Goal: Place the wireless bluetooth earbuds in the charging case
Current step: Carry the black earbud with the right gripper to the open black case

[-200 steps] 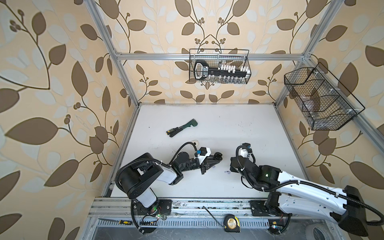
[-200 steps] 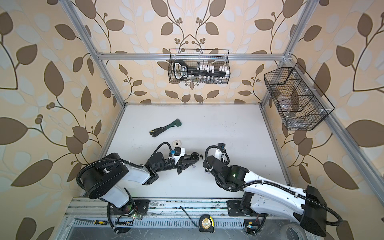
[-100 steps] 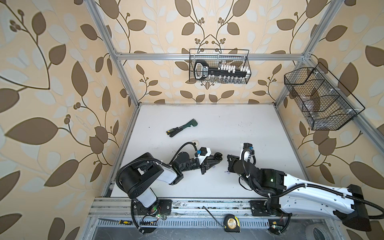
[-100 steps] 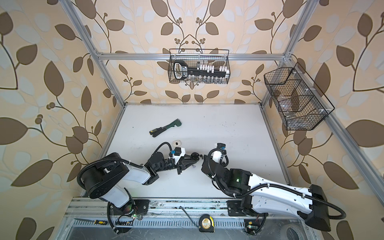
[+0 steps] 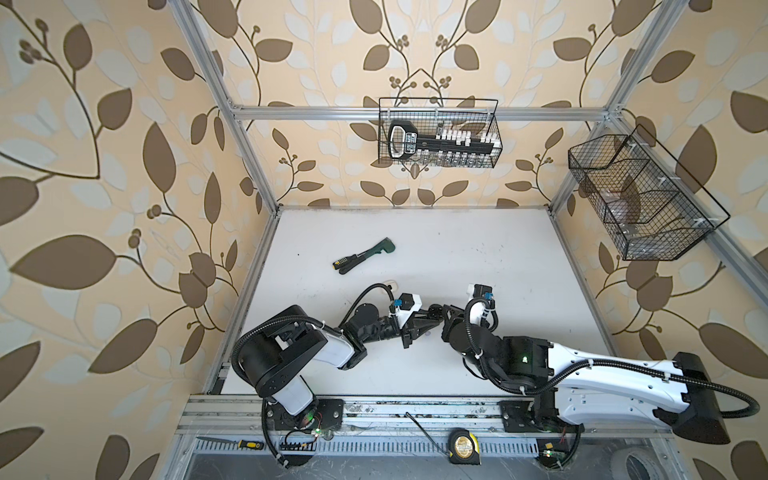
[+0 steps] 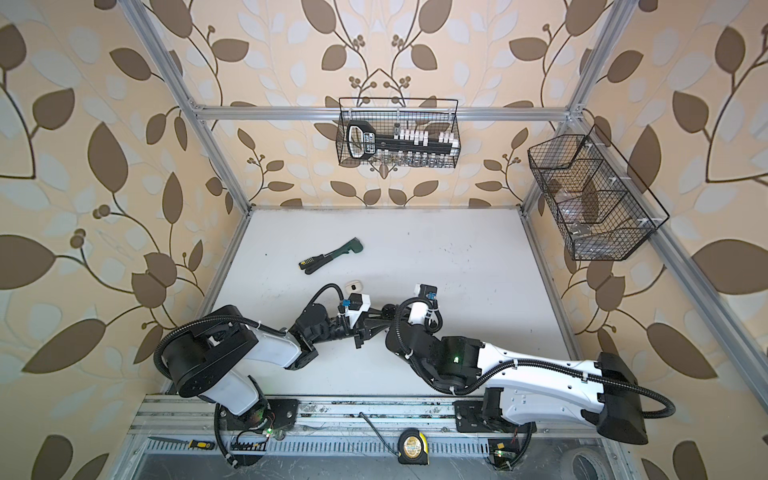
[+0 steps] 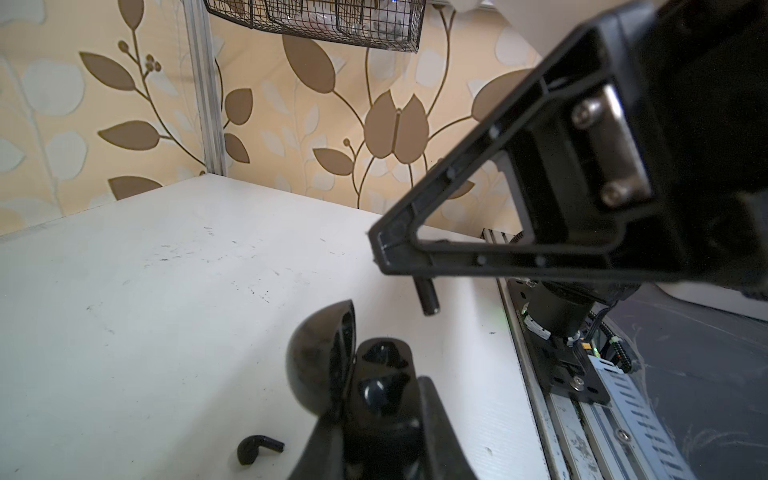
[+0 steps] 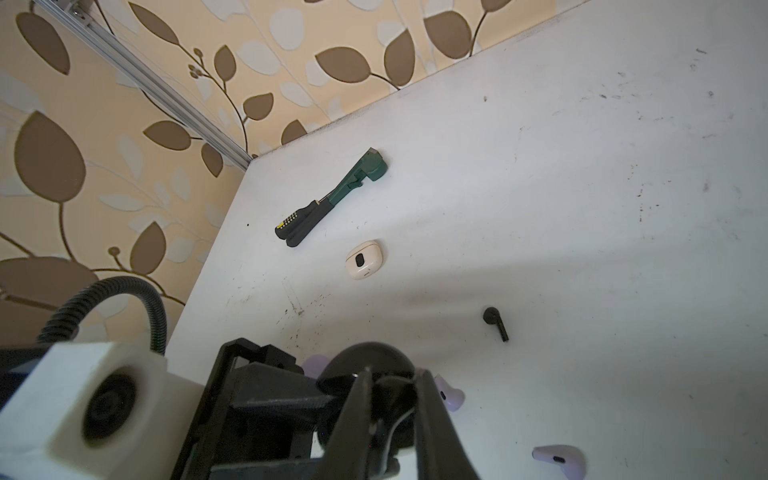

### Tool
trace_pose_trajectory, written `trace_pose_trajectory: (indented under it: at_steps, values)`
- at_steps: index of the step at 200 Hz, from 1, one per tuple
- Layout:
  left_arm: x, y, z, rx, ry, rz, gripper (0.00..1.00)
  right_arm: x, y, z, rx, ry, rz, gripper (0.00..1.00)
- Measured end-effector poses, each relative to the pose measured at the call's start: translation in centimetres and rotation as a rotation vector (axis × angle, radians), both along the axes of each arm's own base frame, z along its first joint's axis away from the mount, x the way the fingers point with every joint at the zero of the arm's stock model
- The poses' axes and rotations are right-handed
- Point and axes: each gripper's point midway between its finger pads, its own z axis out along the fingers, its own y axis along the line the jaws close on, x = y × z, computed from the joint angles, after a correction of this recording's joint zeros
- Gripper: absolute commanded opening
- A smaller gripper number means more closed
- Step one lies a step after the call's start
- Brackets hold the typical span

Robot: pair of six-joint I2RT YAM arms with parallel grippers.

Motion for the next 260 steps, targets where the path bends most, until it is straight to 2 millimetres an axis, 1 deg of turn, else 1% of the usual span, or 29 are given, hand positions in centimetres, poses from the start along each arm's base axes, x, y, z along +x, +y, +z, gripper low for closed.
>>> trace_pose_trajectory:
  at_steps: [48,108,216,260]
  values:
    - [0.0,0.0,0.0,-0.004,0.019,0.000,0.00,0.5,0.3,0.0,-0.003,-0.023,-0.022,0.18]
    - [0.1,0.0,0.0,-0.007,0.032,0.003,0.00,0.9,0.8,-1.1,-0.048,-0.025,-0.039,0.18]
    - [0.4,0.1,-0.2,-0.008,0.067,0.025,0.00,1.3,1.2,-2.0,-0.067,-0.028,-0.056,0.17]
    - [0.5,0.1,-0.1,-0.012,0.076,0.026,0.00,1.2,1.4,-2.1,-0.060,-0.025,-0.051,0.16]
